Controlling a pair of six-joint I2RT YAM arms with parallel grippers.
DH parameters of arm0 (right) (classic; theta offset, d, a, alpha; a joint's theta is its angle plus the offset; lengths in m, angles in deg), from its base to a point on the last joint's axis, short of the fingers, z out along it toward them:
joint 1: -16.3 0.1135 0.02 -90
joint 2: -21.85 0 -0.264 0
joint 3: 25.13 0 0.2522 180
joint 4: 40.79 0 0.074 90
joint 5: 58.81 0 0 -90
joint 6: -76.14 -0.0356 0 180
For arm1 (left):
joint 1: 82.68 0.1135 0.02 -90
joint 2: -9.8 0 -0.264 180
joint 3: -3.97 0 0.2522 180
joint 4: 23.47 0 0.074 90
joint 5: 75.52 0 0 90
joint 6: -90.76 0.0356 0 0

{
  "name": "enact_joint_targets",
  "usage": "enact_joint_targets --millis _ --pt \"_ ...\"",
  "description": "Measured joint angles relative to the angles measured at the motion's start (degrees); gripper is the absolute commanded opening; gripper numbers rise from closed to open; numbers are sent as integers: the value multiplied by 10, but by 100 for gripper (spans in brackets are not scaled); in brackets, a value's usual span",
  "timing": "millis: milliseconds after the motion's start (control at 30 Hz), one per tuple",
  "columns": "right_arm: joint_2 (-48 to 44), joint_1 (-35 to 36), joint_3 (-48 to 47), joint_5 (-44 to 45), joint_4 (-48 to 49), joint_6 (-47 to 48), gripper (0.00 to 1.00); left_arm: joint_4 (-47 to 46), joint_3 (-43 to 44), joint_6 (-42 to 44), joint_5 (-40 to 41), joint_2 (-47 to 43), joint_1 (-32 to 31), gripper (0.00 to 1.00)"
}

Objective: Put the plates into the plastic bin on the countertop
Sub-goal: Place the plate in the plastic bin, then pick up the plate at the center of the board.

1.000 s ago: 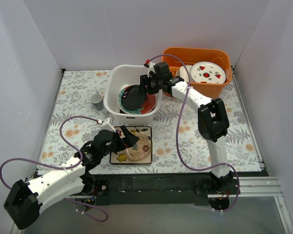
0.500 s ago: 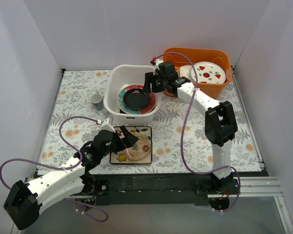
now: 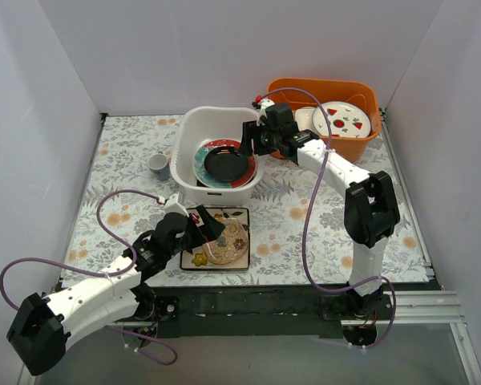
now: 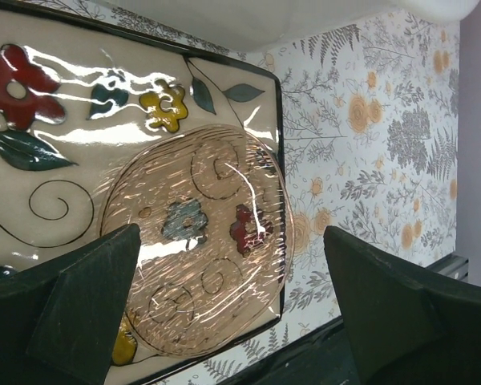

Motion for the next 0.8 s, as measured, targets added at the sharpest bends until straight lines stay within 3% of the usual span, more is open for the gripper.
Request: enact_joint_targets --millis 400,800 --pt "-36 1 30 -40 15 -10 67 83 5 -41 44 -12 0 94" --pt "-105 6 59 -80 49 -24 67 111 -15 -87 33 3 0 64"
